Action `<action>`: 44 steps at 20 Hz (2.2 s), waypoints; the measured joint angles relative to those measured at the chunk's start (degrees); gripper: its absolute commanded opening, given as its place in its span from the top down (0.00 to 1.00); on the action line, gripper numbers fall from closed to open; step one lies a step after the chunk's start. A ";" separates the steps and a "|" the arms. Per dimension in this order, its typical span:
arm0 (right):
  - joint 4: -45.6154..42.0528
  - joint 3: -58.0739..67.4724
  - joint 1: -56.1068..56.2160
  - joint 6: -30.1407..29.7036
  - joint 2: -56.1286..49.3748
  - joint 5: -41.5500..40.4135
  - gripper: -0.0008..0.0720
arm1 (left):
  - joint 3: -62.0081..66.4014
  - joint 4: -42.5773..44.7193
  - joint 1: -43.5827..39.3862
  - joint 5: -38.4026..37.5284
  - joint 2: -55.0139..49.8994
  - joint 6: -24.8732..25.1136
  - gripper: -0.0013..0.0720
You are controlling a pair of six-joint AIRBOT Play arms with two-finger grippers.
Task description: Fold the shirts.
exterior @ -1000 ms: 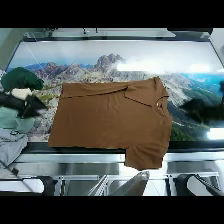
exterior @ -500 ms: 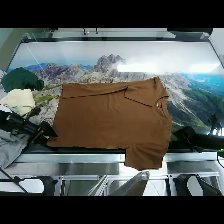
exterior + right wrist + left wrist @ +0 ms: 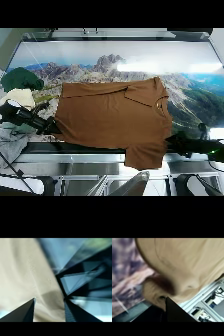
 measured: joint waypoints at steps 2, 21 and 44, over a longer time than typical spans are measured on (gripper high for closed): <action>5.18 -1.07 1.38 -5.99 -6.49 0.15 0.72 | 0.87 -0.02 -0.09 0.09 -0.11 0.11 0.96; 29.20 42.47 3.61 -19.30 14.12 16.17 0.95 | 5.03 -55.21 12.68 -16.15 37.66 10.45 0.96; 27.12 59.78 14.34 -25.35 -29.53 4.00 0.95 | 29.42 -41.72 -2.47 1.90 3.30 12.28 0.96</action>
